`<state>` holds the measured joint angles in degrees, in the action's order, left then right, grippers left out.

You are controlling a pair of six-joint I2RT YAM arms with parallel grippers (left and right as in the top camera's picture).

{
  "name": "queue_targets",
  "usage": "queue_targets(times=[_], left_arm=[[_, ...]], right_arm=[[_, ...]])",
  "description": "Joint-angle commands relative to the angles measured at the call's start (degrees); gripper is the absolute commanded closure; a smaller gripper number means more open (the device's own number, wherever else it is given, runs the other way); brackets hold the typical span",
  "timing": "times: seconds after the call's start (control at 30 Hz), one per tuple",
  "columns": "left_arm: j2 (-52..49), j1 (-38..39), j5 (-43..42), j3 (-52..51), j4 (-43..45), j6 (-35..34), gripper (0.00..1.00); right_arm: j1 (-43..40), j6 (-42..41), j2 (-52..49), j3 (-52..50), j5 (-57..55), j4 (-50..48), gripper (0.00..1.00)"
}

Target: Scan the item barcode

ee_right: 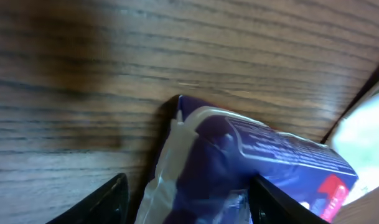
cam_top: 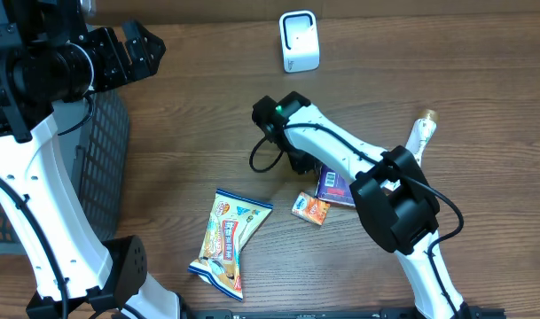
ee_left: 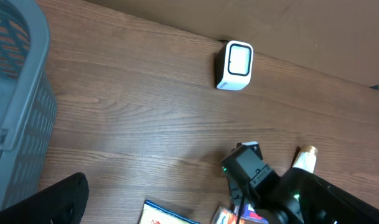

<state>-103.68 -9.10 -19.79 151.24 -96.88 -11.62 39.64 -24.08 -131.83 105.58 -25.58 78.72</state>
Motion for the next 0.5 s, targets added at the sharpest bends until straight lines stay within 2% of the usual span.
queue_targets(times=[0.0, 0.07, 0.1, 0.17, 0.2, 0.27, 0.47], left_arm=[[0.28, -0.20, -0.59, 0.63, 0.09, 0.48, 0.00], [0.28, -0.20, -0.59, 0.63, 0.09, 0.48, 0.00], [0.28, -0.20, -0.59, 0.63, 0.09, 0.48, 0.00], [0.28, -0.20, -0.59, 0.63, 0.09, 0.48, 0.00], [0.28, -0.20, -0.59, 0.63, 0.09, 0.48, 0.00], [0.28, -0.20, -0.59, 0.63, 0.09, 0.48, 0.00], [0.28, -0.20, -0.59, 0.63, 0.09, 0.48, 0.00]], right_arm=[[0.22, -1.51, -0.20, -3.67, 3.41, -1.68, 0.39], [0.20, -2.99, -0.20, -3.67, 1.55, -1.44, 0.48], [0.20, -2.97, -0.20, -3.56, 0.48, -1.25, 0.58], [0.20, -2.99, -0.20, -3.56, -1.20, -0.61, 0.72], [0.20, -2.99, -0.20, -3.54, -1.99, -0.11, 0.84], [0.20, -3.21, -0.20, -3.52, -3.23, 0.61, 0.96], [0.17, -7.30, -0.17, 0.76, -2.45, 3.96, 0.96]])
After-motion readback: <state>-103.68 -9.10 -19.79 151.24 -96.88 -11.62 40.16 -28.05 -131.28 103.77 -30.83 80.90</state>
